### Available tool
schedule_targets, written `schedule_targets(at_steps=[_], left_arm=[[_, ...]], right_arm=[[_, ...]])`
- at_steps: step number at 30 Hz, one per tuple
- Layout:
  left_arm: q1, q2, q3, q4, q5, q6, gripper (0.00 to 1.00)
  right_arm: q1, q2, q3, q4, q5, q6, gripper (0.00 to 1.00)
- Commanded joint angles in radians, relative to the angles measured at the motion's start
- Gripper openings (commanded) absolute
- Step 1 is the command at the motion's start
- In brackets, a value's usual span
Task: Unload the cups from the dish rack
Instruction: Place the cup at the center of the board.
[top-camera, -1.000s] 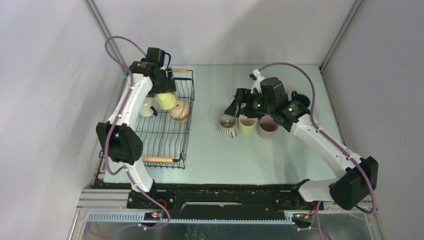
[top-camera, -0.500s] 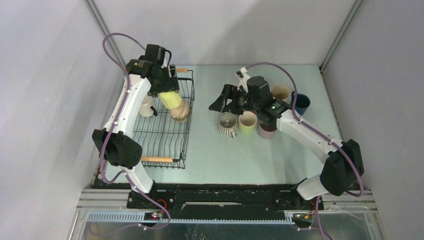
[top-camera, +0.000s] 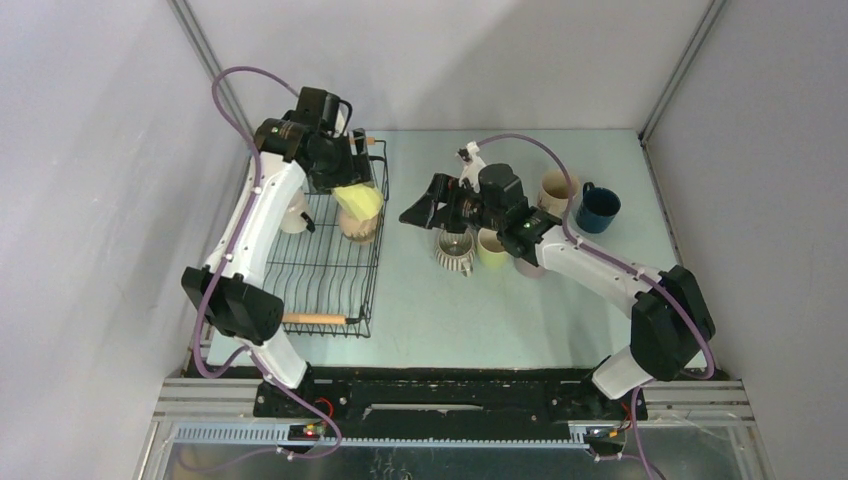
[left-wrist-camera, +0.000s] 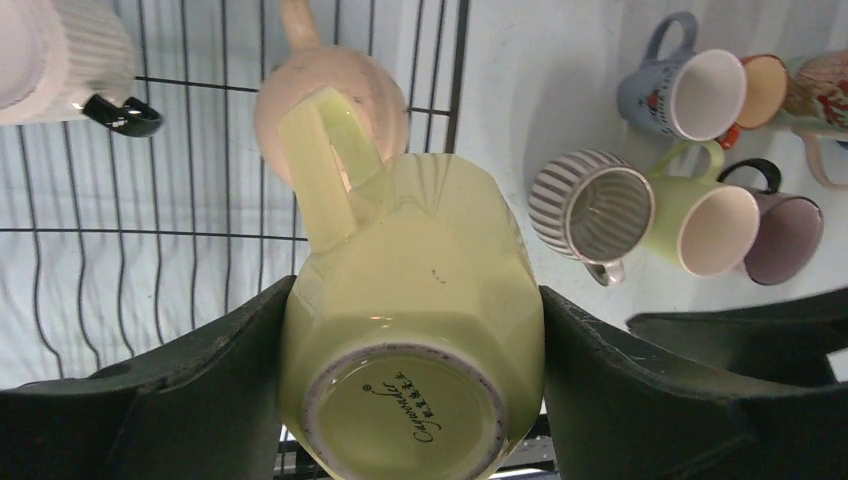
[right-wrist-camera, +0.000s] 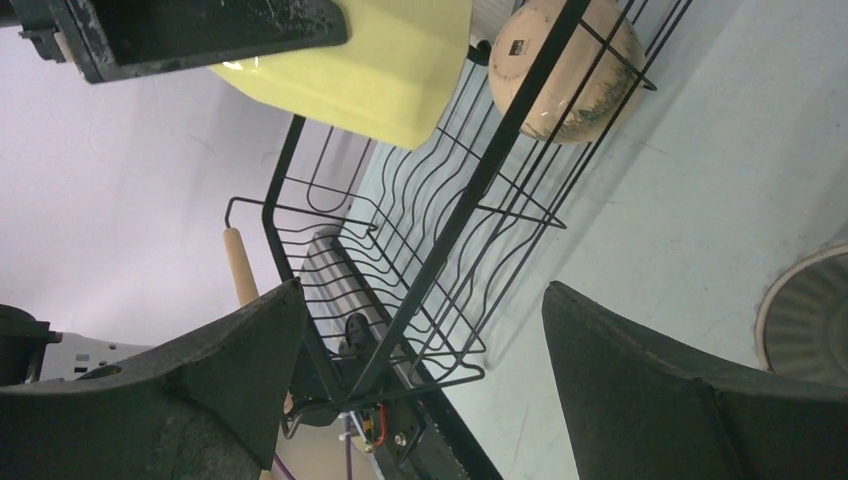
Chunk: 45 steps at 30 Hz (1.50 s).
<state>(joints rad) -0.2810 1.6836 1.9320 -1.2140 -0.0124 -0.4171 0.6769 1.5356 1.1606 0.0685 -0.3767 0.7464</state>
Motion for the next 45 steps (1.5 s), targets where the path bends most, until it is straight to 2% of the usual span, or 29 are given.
schedule_targets(at_steps=[1,11,30,45], left_arm=[[-0.026,-0.071,0.094,0.046,0.068,-0.035,0.22],[-0.056,-0.07,0.094,0.061,0.151,-0.074,0.22],[-0.067,-0.112,0.022,0.148,0.318,-0.141,0.22],[-0.066,-0.144,-0.095,0.282,0.476,-0.222,0.23]], right_arm=[[0.005,0.005,-0.03,0.185,0.0,0.057,0.94],[0.006,0.035,-0.132,0.418,0.012,0.134,0.95],[-0.011,0.083,-0.221,0.801,0.003,0.271,0.94],[-0.017,0.03,-0.23,0.867,0.009,0.269,0.89]])
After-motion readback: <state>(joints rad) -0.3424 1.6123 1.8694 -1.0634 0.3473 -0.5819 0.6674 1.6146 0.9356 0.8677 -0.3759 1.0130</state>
